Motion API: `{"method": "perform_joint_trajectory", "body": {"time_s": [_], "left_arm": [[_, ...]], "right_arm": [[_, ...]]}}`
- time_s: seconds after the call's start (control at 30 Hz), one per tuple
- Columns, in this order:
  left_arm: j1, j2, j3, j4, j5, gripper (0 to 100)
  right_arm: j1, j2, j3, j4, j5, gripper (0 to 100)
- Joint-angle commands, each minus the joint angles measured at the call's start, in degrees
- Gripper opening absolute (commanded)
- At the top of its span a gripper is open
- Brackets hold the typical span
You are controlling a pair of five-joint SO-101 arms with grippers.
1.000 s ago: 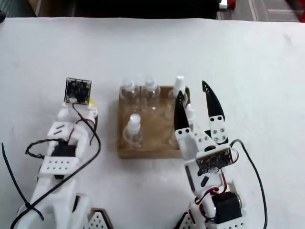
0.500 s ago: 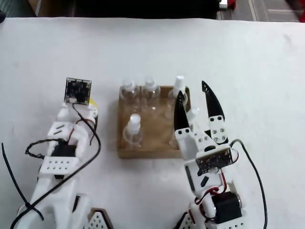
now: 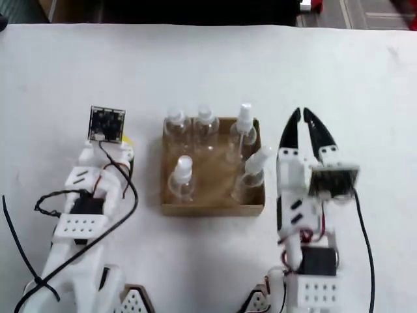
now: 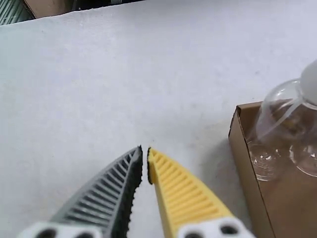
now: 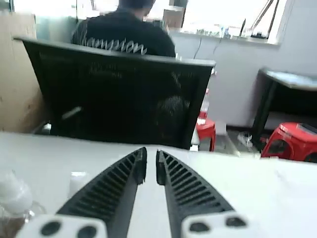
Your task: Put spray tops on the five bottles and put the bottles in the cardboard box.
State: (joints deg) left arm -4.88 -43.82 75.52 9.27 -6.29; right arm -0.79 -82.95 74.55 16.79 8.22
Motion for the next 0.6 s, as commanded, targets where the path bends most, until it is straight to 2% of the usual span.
{"method": "perform_joint_trajectory", "body": {"time_s": [0.0,0.27,0.57], "left_arm": [[0.66,0.04,-0.26,-1.41,0.35,2],[0.66,0.04,-0.44,-1.41,0.35,2],[0.66,0.04,-0.44,-1.41,0.35,2]], "right_arm": [[0.66,7.43,-5.36,1.27,-0.18,1.7],[7.25,8.31,-4.4,3.21,-0.44,1.7],[2.24,8.22,-1.67,7.16,-0.09,1.7]]}}
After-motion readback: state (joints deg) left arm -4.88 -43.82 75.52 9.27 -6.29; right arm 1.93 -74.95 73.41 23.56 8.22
